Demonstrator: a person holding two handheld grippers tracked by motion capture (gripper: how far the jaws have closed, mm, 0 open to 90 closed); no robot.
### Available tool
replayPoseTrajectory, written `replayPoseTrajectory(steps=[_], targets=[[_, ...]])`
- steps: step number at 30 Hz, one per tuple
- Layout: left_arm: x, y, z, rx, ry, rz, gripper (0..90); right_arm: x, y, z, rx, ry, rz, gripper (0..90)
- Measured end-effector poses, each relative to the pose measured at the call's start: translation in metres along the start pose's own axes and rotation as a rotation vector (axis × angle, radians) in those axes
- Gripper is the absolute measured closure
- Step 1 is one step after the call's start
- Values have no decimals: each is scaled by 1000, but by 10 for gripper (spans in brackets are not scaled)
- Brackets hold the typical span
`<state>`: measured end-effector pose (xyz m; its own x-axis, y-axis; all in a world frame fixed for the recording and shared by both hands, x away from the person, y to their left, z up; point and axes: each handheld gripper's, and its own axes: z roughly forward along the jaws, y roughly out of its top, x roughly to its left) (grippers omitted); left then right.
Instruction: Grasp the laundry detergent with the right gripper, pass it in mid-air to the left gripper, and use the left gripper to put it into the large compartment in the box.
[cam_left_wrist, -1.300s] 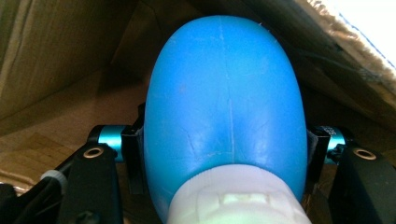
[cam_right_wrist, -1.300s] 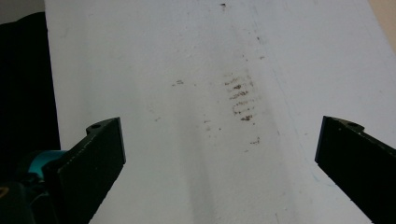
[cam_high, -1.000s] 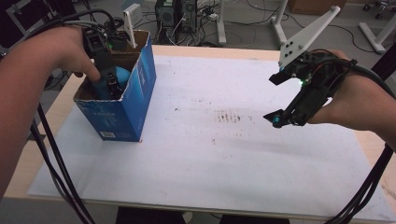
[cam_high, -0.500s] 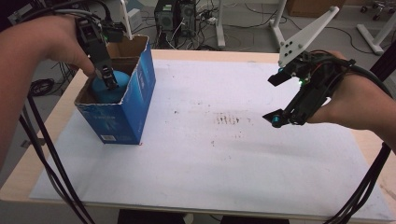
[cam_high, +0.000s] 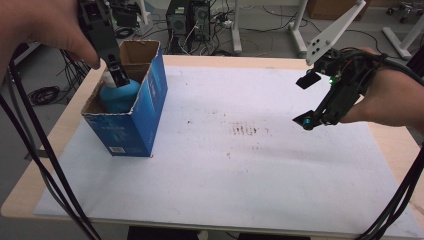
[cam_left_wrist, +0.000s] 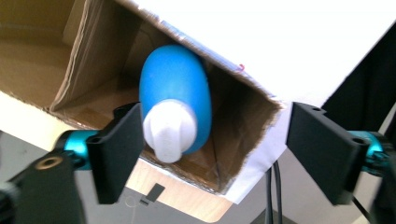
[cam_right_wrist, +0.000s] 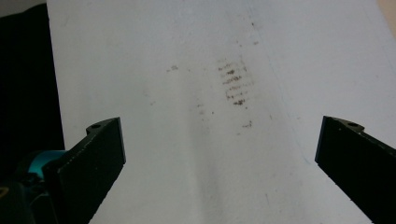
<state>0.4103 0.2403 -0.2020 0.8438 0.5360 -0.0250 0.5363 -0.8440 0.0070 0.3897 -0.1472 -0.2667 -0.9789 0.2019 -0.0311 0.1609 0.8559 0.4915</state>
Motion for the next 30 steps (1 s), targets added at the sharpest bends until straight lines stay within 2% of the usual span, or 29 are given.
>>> replayPoseTrajectory(steps=[4,8,11,13,14,18,20,24,27,30], targets=[[-9,7,-6,-5,-15,44,169,-10,0,0,52,16,-11,7],[-22,18,-8,-20,-40,106,150,-20,3,1,94,24,-21,7],[-32,27,-7,-19,-32,155,118,-27,3,3,125,27,-27,6],[-34,30,-7,-17,-36,164,115,-32,3,6,152,30,-25,6],[-39,35,-6,-18,-32,190,98,-36,2,9,160,36,-32,6],[-46,43,-3,-13,-38,230,64,-41,2,15,218,36,-42,7],[-48,45,-2,-13,-40,242,64,-42,2,17,229,39,-48,7],[-53,53,2,-11,-33,285,48,-48,1,23,290,47,-83,6],[-58,58,7,-12,-17,335,19,-52,-2,24,311,47,-87,7],[-61,63,12,-9,-19,344,17,-54,-4,26,332,49,-91,7]])
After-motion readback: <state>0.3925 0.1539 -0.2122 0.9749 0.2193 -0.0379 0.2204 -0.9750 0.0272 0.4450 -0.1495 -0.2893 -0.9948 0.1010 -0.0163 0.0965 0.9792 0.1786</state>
